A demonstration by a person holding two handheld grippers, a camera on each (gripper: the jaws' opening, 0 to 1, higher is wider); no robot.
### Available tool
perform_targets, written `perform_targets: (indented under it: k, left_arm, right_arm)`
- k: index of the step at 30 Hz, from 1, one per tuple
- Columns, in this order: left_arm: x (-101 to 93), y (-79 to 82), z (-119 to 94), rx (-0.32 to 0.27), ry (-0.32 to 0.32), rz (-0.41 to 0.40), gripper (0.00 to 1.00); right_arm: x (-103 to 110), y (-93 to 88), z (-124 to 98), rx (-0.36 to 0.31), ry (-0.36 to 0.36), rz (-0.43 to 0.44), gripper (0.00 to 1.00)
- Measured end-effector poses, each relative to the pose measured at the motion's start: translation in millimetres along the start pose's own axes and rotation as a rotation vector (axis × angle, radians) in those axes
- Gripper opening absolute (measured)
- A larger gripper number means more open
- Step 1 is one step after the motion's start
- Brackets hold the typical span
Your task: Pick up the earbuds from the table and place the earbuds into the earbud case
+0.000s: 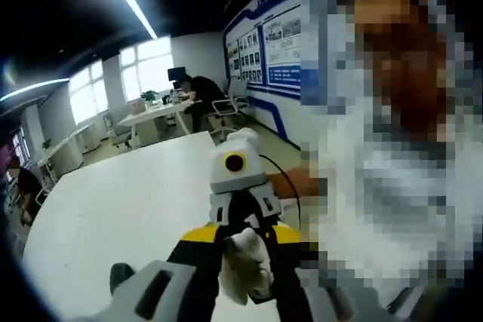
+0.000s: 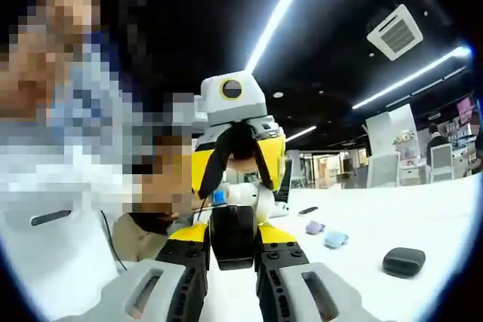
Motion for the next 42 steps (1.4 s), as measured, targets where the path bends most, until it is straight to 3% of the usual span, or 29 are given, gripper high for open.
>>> perform_targets:
  k: [17, 19, 27, 36, 42]
  left_arm:
    - [-8.9, -7.7, -11, 0.101, 0.03, 0.037, 0.23]
    - [-9.2, -16.3, -15, 0.15, 0.041, 0.027, 0.2]
    - [-13.6, -12.3, -10, 0.115, 0.04, 0.052, 0.23]
    - [-12.6, -9.8, -25, 0.068, 0.115, 0.069, 0.23]
    - [-15.9, -11.8, -18, 0.059, 0.089, 0.06, 0.24]
  right_arm:
    - [-4, -10.2, 4, 0.032, -0.017, 0.022, 0.21]
    - [-6, -8.9, 2, 0.019, -0.02, 0.038, 0.21]
    - [-6, -8.7, 0, 0.013, -0.027, 0.031, 0.21]
    - [-15, 0.3, -5, -0.039, -0.068, 0.041, 0.21]
    - [-13, 0.3, -2, -0.037, -0.063, 0.04, 0.21]
Point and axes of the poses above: the point that each gripper's makers call its tool centre point, and the gripper's own axes: z roughly forward along the fingers, x roughly to its left, y roughly out of its top, the point moved 5 cm from there along -z, roughly backward along the fingers, and after that the axes turned 1 degree about -z, right-handed, at the moved point
